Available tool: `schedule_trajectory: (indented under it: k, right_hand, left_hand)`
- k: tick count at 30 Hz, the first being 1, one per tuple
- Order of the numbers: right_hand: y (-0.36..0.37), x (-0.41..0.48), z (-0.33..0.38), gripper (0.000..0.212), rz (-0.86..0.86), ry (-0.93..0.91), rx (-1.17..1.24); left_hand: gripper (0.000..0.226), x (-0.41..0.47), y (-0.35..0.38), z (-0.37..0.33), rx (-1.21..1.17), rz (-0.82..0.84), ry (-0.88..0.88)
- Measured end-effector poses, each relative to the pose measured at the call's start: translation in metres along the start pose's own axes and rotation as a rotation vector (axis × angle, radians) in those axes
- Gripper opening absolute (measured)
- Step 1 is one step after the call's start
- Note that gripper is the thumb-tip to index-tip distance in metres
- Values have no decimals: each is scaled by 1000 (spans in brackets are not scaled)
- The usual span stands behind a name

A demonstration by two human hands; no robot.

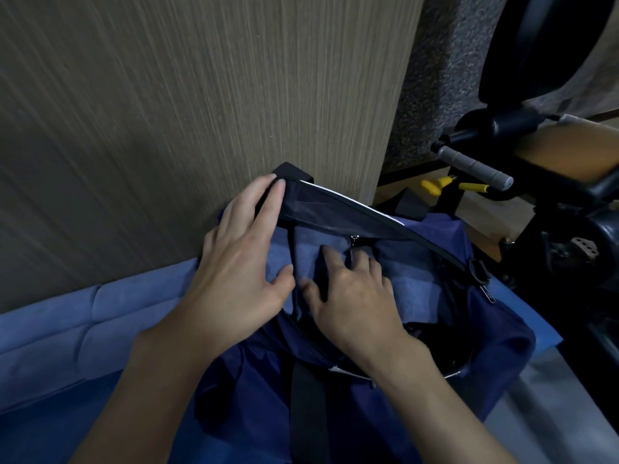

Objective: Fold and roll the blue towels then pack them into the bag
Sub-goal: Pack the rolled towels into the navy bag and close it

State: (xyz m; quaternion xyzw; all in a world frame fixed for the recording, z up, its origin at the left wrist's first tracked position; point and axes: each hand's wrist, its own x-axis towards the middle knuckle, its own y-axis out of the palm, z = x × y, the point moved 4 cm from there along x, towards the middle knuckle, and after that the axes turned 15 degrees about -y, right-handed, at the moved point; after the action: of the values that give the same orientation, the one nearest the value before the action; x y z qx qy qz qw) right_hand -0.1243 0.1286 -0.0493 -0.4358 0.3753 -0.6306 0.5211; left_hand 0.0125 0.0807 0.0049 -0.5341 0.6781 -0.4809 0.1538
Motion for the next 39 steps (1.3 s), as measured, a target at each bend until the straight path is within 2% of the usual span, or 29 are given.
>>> schedule_trajectory:
  k: [3,5,10,20,31,36,39]
  right_hand:
    - [0,0,7,58,-61,-137,-23]
    - [7,3,8,56,-28,-217,13]
    - [21,10,-4,58,113,-134,105]
    - [15,9,1,58,68,-142,86]
    - [11,7,6,60,54,-189,69]
    - [0,1,22,58,22,-245,2]
    - [-5,-5,42,48,-37,-289,-62]
  left_hand:
    - [94,-1,1,-2,10,3,-1]
    - [93,-1,1,-3,23,-4,-1]
    - [90,-1,1,-1,34,-15,5]
    - [96,-1,2,7,96,17,33]
    - [108,-11,1,30,179,59,-32]
    - [97,-23,-6,33,126,83,-40]
    - [86,-33,-17,41,58,90,-48]
